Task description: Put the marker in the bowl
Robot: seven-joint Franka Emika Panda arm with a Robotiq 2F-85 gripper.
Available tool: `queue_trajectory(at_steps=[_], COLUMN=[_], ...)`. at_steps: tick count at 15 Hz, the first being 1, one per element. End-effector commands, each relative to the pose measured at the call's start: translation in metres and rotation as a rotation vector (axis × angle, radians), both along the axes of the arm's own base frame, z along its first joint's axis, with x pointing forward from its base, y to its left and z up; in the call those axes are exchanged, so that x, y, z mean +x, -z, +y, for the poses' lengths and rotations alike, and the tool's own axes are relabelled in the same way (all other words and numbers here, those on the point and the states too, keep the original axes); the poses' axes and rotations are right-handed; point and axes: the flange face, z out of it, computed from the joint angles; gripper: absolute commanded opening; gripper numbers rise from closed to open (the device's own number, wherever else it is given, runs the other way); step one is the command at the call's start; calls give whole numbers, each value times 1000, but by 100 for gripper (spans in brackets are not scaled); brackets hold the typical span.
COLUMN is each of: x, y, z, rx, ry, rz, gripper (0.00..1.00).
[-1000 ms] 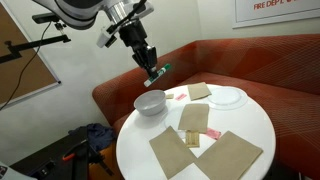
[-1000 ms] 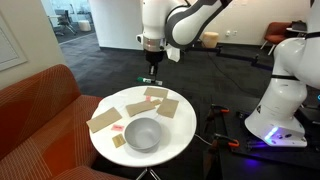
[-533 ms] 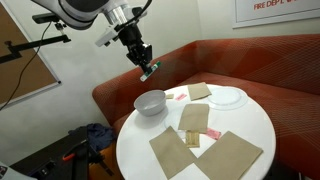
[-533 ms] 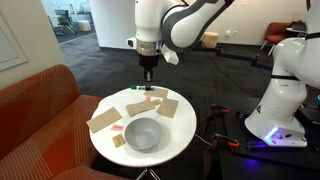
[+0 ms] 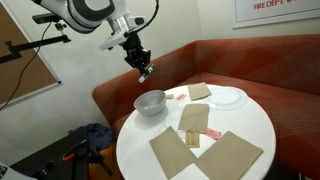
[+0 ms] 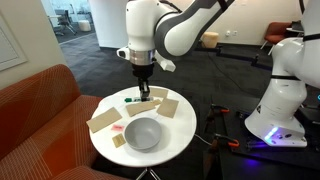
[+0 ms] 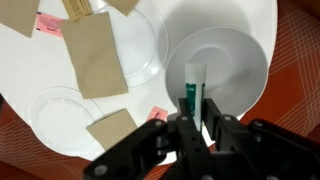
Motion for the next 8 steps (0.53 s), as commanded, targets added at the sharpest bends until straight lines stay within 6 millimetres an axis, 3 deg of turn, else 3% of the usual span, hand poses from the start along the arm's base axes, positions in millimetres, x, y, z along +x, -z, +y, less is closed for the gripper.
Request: queue_trajectory(at_steps=[1, 8], x=[10, 9], y=[5, 37], z=[13, 26], rx=[28, 84], ry=[-67, -155], rz=[28, 95], gripper=[5, 5])
